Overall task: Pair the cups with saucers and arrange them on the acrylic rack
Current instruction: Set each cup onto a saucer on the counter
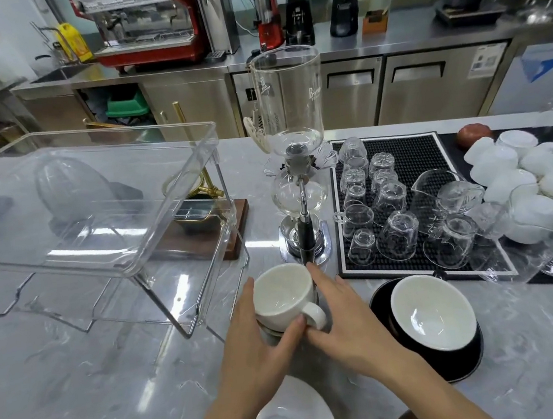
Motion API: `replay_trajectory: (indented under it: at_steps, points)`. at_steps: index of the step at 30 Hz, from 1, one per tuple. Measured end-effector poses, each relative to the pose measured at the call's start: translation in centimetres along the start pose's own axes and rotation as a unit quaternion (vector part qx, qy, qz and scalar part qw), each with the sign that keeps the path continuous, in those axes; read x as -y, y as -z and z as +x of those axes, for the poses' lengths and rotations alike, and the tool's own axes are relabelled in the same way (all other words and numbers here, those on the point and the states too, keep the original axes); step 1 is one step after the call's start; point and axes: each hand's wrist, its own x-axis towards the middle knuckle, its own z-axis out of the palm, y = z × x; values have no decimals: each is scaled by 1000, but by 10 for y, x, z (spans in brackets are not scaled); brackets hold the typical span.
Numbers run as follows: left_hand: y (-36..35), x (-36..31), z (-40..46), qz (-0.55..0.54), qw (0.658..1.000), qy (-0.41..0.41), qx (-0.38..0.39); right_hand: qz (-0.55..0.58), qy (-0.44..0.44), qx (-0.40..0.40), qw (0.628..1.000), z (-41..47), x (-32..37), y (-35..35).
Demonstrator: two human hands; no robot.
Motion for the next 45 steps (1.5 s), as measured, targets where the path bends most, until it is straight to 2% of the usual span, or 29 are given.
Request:
replay_trajectory:
  at_steps: [11,19,25,28,33,37,41,45]
  points:
    - [1,-2,-4,-11,999,-5,-39,23,-14,-7,1000,-1,5,2]
    - [6,-13,-8,-23,998,-38,-45,30,1,-30,999,-12,18,17]
    - [6,-19,-26,-50,996,-51,-58,34,13,-29,999,-31,28,26]
    - [8,-22,-40,-102,993,-42,-51,52,29,-30,998,-42,32,28]
    - [16,-19,-64,-199,979,-30,-45,114,57,-32,991,-62,35,23]
    - [30,-8,-79,-263,964,-16,-26,121,55,-16,991,-73,33,15]
    - [40,2,-89,-400,915,62,11,138,36,9,990,-82,28,5]
    - [45,8,-99,-450,886,113,-6,166,26,35,985,-87,32,-1]
